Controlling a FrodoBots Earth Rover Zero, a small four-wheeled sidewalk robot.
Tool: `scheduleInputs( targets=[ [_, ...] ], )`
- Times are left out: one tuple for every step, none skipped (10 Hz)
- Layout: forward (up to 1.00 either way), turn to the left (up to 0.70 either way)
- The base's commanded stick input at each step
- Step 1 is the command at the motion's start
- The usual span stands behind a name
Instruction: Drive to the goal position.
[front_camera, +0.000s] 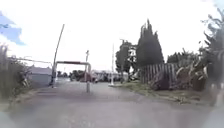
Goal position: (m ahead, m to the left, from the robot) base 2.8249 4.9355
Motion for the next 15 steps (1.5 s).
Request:
scheduleInputs(
  targets=[
    [0.7,0.0],
    [0.7,0.0],
    [0.7,0.0],
    [0.7,0.0],
    [0.7,0.0],
    [0.7,0.0],
    [0.7,0.0],
    [0.7,0.0],
    [0.7,0.0],
    [0.7,0.0],
    [0.7,0.0],
    [0.7,0.0],
    [0.7,0.0],
    [0.7,0.0],
    [0.7,0.0]
  ],
)
